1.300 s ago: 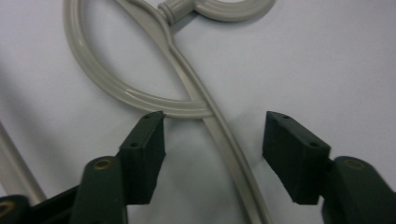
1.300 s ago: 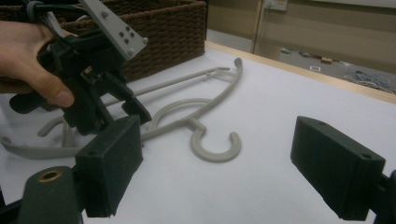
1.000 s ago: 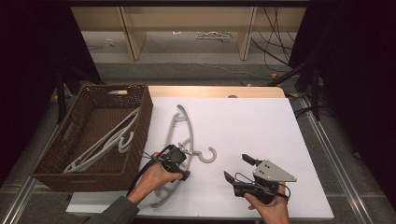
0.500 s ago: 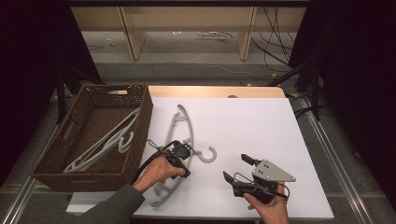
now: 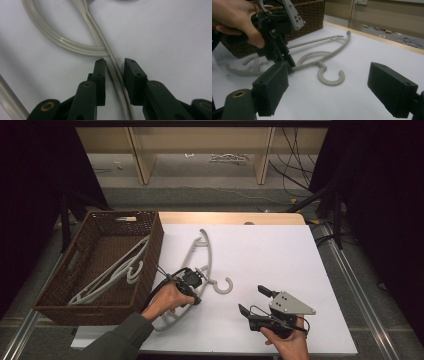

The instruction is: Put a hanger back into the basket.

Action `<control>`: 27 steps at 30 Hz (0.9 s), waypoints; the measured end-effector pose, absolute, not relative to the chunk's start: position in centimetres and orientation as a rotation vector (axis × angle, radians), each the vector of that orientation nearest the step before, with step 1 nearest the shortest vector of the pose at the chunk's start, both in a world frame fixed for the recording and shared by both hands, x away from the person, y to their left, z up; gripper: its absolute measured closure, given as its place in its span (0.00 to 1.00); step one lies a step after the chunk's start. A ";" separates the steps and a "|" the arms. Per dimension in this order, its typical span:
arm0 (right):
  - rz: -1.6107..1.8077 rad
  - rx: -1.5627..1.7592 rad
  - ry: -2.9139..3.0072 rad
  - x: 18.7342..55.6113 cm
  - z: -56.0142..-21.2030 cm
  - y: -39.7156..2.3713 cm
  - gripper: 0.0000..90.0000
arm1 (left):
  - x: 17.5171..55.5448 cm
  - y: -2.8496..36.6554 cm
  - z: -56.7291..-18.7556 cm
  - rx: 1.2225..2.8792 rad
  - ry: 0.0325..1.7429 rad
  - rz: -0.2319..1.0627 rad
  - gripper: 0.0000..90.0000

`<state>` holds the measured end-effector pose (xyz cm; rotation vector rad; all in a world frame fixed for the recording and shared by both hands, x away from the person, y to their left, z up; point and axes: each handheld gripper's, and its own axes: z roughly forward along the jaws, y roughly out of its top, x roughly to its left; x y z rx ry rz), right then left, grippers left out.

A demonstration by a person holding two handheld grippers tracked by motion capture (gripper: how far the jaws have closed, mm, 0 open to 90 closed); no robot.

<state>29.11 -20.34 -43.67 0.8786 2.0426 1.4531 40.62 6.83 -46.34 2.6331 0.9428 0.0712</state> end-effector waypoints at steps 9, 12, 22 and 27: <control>1.454 0.865 2.047 29.2 -43.7 -20.3 0.20 | 40.8 6.5 -46.2 2.664 0.953 0.075 0.81; 1.452 0.864 2.049 29.2 -43.7 -20.3 0.20 | 41.0 6.7 -46.2 2.655 0.970 0.048 0.77; 1.464 0.849 2.044 29.3 -43.7 -20.0 0.20 | 41.0 6.4 -46.2 2.673 0.967 0.073 0.83; 1.471 0.860 2.047 29.2 -43.7 -20.1 0.20 | 41.5 7.7 -46.3 2.577 1.017 0.003 0.89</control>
